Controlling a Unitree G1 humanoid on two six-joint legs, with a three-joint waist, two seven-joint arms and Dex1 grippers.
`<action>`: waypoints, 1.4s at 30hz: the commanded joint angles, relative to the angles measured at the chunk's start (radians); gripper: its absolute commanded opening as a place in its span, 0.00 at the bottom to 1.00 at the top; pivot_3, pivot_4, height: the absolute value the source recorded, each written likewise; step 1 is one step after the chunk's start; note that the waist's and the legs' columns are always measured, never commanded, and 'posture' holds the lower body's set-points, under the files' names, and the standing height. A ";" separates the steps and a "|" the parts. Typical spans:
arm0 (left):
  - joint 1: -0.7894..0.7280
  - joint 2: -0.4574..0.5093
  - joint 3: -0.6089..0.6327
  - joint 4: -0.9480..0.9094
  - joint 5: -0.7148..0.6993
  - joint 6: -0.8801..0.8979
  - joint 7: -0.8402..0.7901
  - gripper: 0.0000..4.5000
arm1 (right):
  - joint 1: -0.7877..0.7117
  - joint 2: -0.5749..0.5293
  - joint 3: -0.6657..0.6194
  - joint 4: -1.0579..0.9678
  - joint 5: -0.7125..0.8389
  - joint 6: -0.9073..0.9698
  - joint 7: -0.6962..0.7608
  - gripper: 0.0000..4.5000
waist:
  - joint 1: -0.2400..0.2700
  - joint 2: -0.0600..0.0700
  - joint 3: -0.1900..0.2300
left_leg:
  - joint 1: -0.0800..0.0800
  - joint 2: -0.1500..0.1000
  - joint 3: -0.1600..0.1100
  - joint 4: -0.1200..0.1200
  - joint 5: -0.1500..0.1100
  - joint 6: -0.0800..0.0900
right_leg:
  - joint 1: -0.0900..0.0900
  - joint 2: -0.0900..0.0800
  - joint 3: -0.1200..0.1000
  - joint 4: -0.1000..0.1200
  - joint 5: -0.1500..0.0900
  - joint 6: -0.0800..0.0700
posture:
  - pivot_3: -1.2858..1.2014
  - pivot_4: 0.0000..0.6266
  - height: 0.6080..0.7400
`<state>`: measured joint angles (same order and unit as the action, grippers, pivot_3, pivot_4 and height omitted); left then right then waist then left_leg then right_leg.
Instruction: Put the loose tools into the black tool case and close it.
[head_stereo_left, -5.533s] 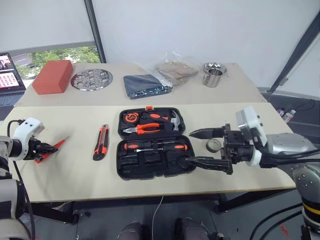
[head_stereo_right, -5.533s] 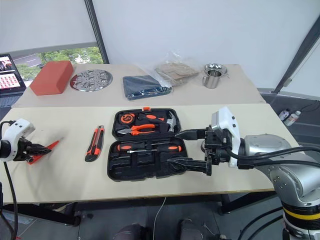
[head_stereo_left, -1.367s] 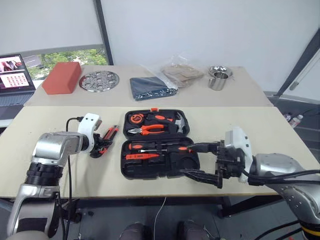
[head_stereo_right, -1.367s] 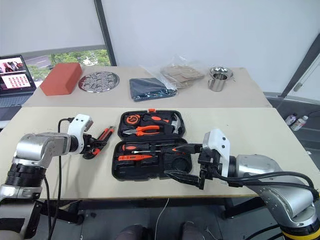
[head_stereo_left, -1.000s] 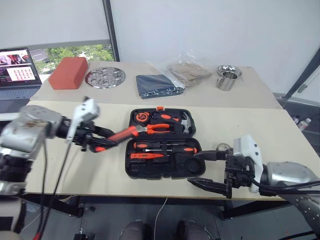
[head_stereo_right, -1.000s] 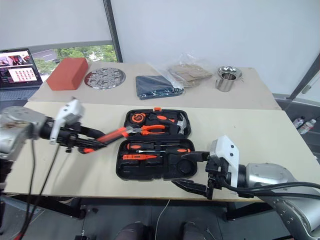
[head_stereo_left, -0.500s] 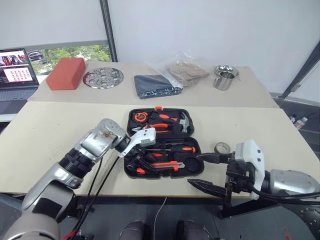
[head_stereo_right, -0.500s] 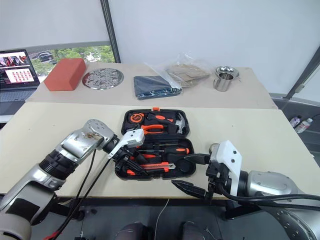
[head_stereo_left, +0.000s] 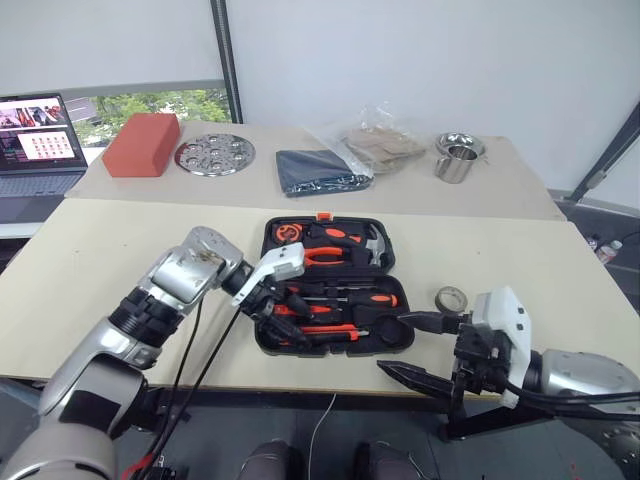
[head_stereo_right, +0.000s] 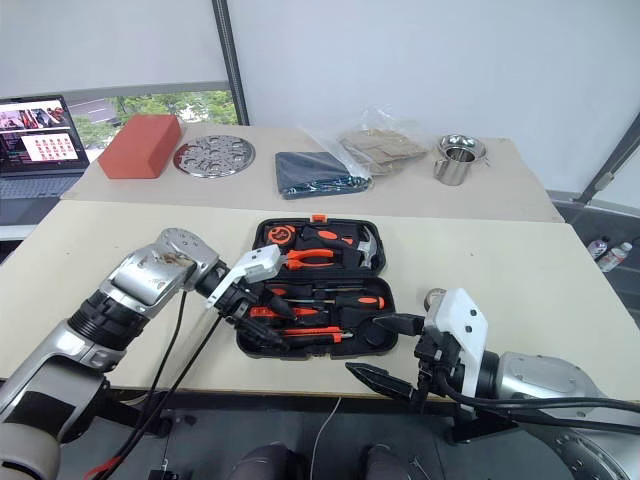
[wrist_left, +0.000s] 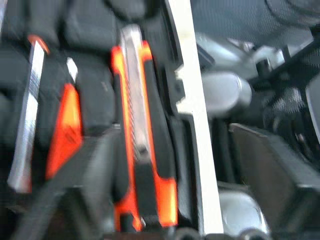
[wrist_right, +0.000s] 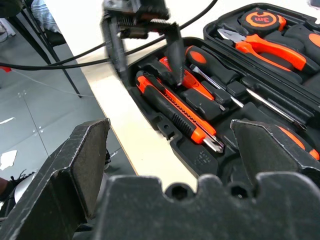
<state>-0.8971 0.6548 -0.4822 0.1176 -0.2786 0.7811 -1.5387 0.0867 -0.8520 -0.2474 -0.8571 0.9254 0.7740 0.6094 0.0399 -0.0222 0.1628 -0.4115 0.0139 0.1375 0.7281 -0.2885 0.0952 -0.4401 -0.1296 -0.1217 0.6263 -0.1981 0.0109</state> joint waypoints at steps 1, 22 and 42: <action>0.005 -0.011 -0.010 -0.004 0.026 -0.064 0.007 0.49 | -0.024 0.000 -0.010 0.003 0.000 -0.029 0.011 1.00 | -0.001 0.000 0.000 | 0.000 0.000 0.000 0.000 0.000 0.000 | 0.000 0.000 0.000 0.000 0.000 0.000 | 0.52 0.24 0.95; 0.132 0.004 0.115 0.048 0.063 -0.350 0.052 0.06 | 0.189 0.002 -0.258 0.047 -0.006 -0.010 0.032 1.00 | -0.001 0.010 -0.007 | 0.005 0.001 0.000 0.000 -0.001 0.002 | 0.004 -0.002 0.001 0.000 0.000 0.002 | 0.52 0.24 0.95; 0.141 0.111 0.409 0.002 -0.159 -0.269 0.039 0.99 | 0.121 -0.041 -0.237 0.385 -0.292 -0.117 0.143 1.00 | -0.030 0.009 -0.005 | 0.006 -0.001 0.002 0.000 -0.006 -0.007 | 0.003 0.000 0.012 -0.002 0.000 0.002 | 0.52 0.24 0.95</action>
<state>-0.7671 0.7648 -0.0572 0.1539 -0.4818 0.5788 -1.5206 0.3348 -0.8562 -0.6171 -0.5302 0.7028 0.6694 0.7802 0.0102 -0.0129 0.1581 -0.4059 0.0132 0.1397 0.7283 -0.2934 0.0893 -0.4376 -0.1295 -0.1084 0.6251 -0.1978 0.0133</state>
